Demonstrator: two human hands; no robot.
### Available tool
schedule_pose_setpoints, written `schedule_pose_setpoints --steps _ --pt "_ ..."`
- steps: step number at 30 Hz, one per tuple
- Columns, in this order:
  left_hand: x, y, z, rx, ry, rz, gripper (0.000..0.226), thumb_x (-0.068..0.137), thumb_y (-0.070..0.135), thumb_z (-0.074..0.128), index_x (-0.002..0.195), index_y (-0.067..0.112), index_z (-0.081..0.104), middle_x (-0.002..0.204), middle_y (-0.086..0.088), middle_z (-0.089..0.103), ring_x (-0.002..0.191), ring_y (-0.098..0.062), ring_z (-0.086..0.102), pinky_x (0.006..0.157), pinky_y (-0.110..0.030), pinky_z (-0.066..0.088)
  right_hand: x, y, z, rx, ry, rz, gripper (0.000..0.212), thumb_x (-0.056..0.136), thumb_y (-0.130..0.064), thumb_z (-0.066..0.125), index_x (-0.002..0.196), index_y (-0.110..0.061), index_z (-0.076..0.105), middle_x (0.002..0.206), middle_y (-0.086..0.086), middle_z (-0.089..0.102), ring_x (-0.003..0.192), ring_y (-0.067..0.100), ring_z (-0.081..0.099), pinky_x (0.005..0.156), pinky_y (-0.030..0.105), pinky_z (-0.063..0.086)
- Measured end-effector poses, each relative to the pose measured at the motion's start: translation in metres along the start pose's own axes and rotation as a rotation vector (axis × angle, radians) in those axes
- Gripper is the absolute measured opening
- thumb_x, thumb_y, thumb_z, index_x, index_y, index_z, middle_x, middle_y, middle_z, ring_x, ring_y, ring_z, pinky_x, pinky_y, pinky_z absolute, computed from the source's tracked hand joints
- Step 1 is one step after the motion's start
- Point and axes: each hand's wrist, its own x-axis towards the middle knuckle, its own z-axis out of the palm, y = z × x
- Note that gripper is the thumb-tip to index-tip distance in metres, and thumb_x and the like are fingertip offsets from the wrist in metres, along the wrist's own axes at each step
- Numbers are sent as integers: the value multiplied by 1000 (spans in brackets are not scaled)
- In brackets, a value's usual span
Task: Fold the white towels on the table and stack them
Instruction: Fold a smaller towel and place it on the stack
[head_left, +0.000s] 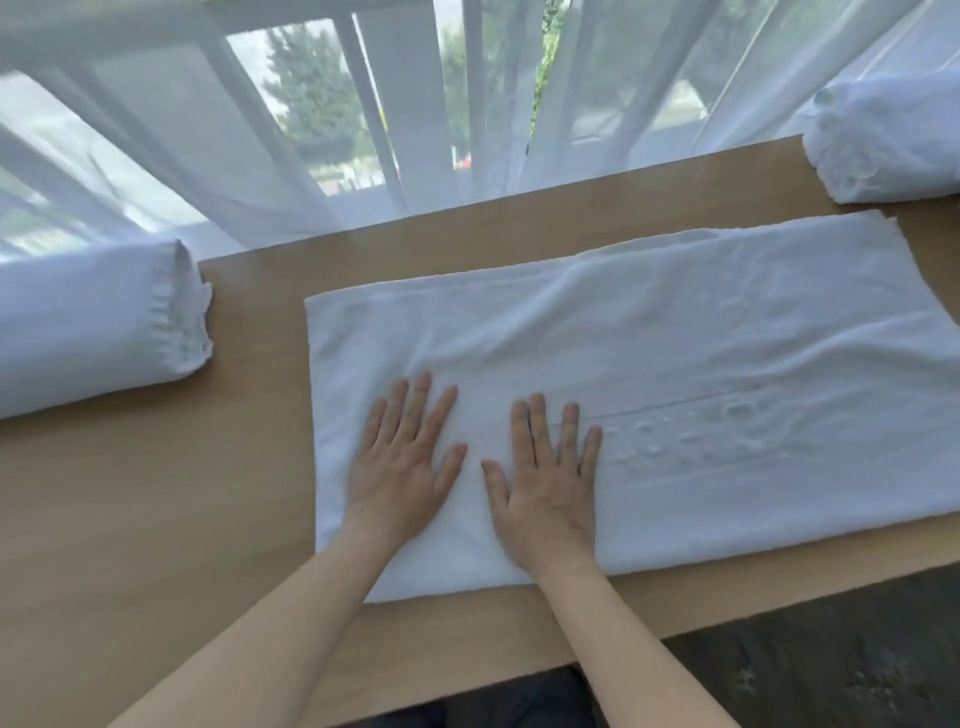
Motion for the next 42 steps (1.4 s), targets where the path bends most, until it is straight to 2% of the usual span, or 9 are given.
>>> schedule_pose_setpoints --steps 6,13,17,20,26,29,33,38,42 --pt "-57 -67 0 -246 33 -179 72 98 66 21 160 38 -1 167 14 -13 152 -5 -15 125 -34 -2 -20 -73 23 -23 -21 -114 76 103 -58 21 161 -11 5 169 7 -1 155 34 -5 123 57 1" --pt "-85 -58 -11 -1150 313 -601 52 89 39 74 131 30 45 126 21 58 114 11 56 93 -17 51 -23 -84 24 -64 -42 -91 76 102 -61 14 161 -15 -1 169 2 -7 155 31 -11 123 56 -2" --pt "-64 -58 -28 -1423 58 -708 53 81 48 80 121 22 57 108 12 72 93 -3 71 79 -27 59 -25 -92 24 -56 -73 -97 76 100 -63 4 161 -19 -8 168 -2 -14 153 28 -21 123 53 -9" --pt "-55 -63 -35 -1408 -155 -614 41 83 44 80 111 16 72 96 6 78 88 -15 76 81 -38 61 -26 -98 22 -61 -88 -107 75 99 -63 -3 160 -21 -12 168 -4 -18 151 26 -25 122 52 -12" --pt "-76 -95 -31 -1124 -68 -610 30 79 55 79 91 28 74 81 15 76 72 -4 73 63 -29 58 -37 -113 25 -7 -128 -173 73 97 -65 -5 157 -27 -20 165 -7 -25 149 23 -31 121 50 -17" --pt "-91 -100 -27 -981 33 -624 31 75 61 78 88 34 68 80 18 72 72 0 69 60 -24 52 -45 -118 28 53 -97 -197 70 102 -61 14 161 -25 9 169 -4 -7 154 26 -17 123 49 -11" --pt "-87 -103 -33 -1097 164 -605 33 81 54 77 102 41 54 103 16 65 87 2 65 70 -23 51 -41 -117 22 92 84 -194 24 101 -37 52 113 -18 61 149 10 48 144 38 37 118 56 26" --pt "-50 -109 -41 -1215 263 -565 32 91 39 71 119 40 56 108 20 65 94 6 65 72 -14 50 -29 -113 17 87 127 -223 8 96 -25 64 98 -17 65 128 10 58 123 36 52 105 52 34" --pt "-18 -125 -44 -1106 160 -607 19 87 32 75 95 43 61 99 5 66 88 -16 66 70 -27 51 -20 -99 7 91 80 -282 12 95 -30 59 101 -20 62 125 5 55 115 30 50 97 44 32"
